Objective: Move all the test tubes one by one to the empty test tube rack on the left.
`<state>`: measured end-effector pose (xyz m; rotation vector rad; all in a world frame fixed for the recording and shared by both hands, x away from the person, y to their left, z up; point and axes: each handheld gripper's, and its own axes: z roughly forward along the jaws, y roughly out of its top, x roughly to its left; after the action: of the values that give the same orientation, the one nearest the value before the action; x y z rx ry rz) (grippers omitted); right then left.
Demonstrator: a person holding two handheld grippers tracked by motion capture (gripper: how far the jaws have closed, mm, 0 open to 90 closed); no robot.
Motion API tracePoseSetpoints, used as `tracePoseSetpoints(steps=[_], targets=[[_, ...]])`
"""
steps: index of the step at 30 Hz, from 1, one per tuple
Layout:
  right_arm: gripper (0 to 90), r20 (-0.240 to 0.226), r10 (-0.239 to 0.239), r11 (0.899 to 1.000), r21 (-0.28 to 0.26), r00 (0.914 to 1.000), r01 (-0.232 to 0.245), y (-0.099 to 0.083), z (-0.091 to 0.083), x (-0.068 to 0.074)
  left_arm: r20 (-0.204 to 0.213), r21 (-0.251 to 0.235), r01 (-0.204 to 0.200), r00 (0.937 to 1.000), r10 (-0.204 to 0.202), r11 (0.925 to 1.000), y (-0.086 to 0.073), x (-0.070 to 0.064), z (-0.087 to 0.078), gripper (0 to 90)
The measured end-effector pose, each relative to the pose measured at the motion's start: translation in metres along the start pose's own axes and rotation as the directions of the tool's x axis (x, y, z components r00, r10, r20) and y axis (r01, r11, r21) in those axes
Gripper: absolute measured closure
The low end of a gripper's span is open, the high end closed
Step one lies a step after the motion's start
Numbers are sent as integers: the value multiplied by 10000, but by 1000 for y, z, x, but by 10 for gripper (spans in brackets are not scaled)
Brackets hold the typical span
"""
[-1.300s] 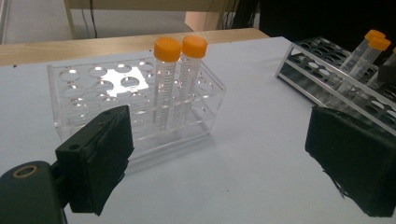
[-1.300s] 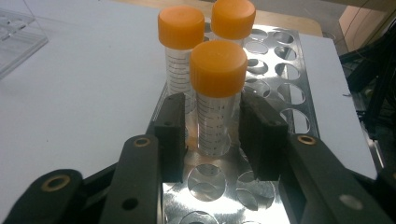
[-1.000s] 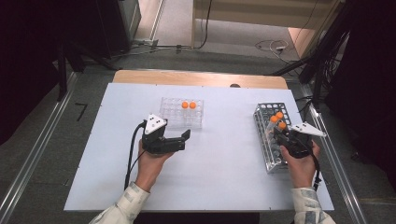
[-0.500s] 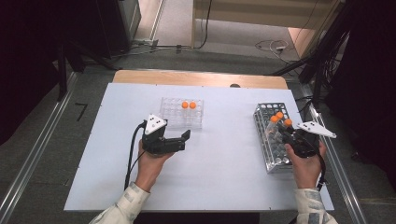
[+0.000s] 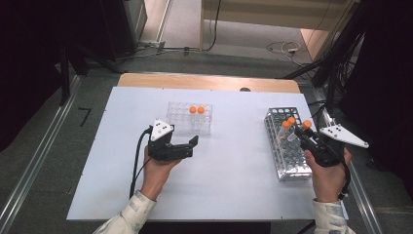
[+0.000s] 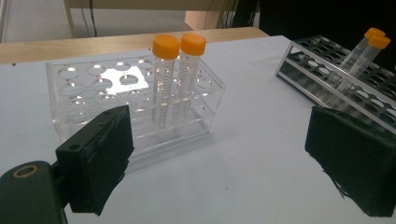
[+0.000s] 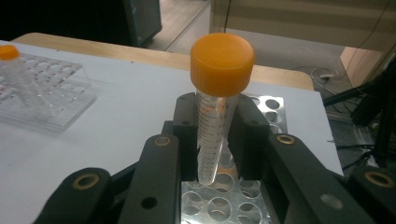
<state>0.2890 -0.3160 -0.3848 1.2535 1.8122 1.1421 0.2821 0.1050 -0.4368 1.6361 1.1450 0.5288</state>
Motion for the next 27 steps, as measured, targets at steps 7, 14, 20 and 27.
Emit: tracePoseSetpoints(steps=[7,14,20,27], targets=[[718,-563,-241,9997,22,9981,242,5,-4,14,4,-5,-20,10000,20,10000,0,0,-1,78],[719,-1062,-626,9978,158,9924,646,5,1,32,61,40,-61,10000,61,10000,0,-2,0,78],[718,-1504,-871,9951,328,9848,931,1,10,48,29,-34,-172,9998,172,9998,0,-4,-1,79],[718,-1987,-916,9925,612,9758,1057,-6,22,62,91,-34,-198,9998,198,9998,0,-6,-1,79]])
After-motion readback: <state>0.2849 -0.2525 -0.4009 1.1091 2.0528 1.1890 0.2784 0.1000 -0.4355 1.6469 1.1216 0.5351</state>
